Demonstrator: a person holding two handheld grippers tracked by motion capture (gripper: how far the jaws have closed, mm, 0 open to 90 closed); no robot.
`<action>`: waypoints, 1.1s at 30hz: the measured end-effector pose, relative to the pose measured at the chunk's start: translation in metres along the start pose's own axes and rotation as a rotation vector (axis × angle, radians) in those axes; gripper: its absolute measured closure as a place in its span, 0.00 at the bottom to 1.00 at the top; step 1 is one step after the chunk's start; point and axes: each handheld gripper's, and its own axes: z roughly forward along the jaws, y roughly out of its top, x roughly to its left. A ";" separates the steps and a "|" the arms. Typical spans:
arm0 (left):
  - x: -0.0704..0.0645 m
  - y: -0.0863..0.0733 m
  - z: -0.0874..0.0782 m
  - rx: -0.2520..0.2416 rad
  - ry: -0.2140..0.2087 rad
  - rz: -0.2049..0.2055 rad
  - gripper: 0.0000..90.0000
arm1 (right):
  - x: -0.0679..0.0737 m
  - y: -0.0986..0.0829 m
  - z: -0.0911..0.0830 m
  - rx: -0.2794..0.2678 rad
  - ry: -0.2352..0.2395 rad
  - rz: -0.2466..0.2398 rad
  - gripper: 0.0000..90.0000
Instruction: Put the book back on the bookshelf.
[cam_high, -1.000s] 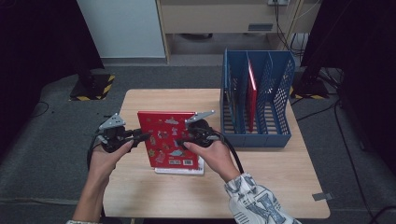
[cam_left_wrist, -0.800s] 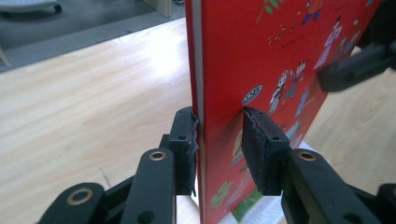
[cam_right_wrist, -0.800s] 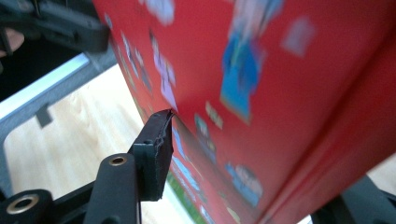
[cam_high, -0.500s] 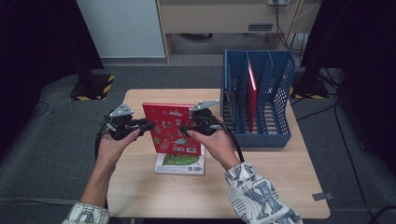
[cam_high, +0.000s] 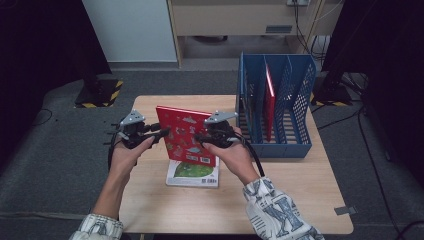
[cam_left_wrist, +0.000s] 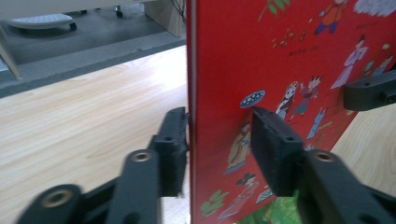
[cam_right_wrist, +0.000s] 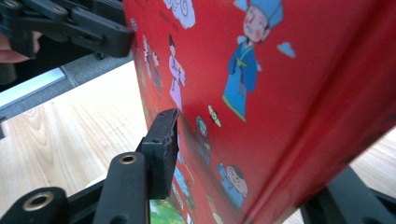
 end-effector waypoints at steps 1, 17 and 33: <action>-0.001 -0.001 0.001 0.002 0.000 0.008 0.58 | 0.001 -0.001 -0.001 -0.003 0.001 -0.003 0.58; -0.011 -0.028 0.010 0.034 0.018 0.021 0.40 | 0.016 -0.011 -0.006 -0.045 0.029 -0.007 0.58; -0.013 -0.029 0.011 0.029 0.034 0.036 0.43 | 0.022 -0.014 -0.009 -0.060 0.056 -0.010 0.69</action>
